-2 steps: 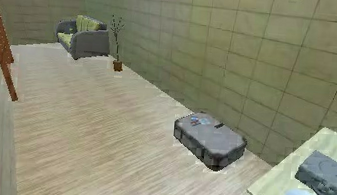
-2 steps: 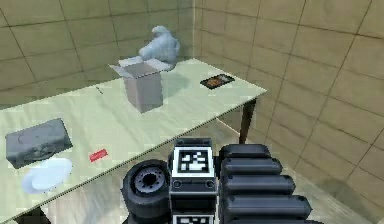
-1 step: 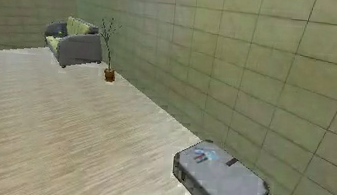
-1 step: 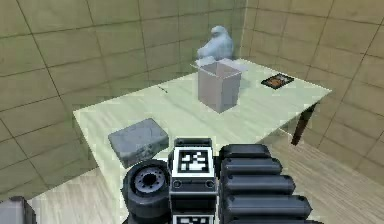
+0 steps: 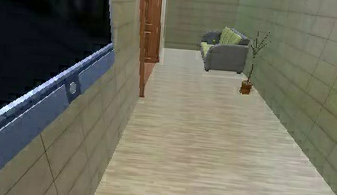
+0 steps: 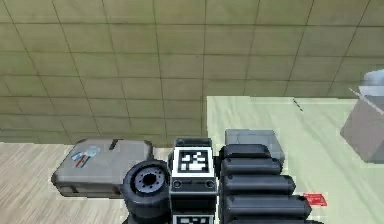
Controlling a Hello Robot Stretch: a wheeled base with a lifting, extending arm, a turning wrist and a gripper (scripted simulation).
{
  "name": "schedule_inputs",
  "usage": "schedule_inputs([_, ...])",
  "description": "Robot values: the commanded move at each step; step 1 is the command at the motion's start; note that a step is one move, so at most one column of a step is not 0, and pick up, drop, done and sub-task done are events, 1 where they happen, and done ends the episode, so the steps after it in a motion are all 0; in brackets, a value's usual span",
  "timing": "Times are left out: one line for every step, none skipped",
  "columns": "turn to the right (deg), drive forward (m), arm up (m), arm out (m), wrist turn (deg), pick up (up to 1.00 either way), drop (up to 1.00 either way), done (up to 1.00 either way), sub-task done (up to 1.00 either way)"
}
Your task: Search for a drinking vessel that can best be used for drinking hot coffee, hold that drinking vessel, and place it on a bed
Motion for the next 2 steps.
schedule_inputs([0.0, 1.00, 0.00, 0.00, 0.0, 0.00, 0.00, 0.00, 0.00])
schedule_inputs([0.0, 1.00, 0.00, 0.00, 0.0, 0.00, 0.00, 0.00, 0.00])
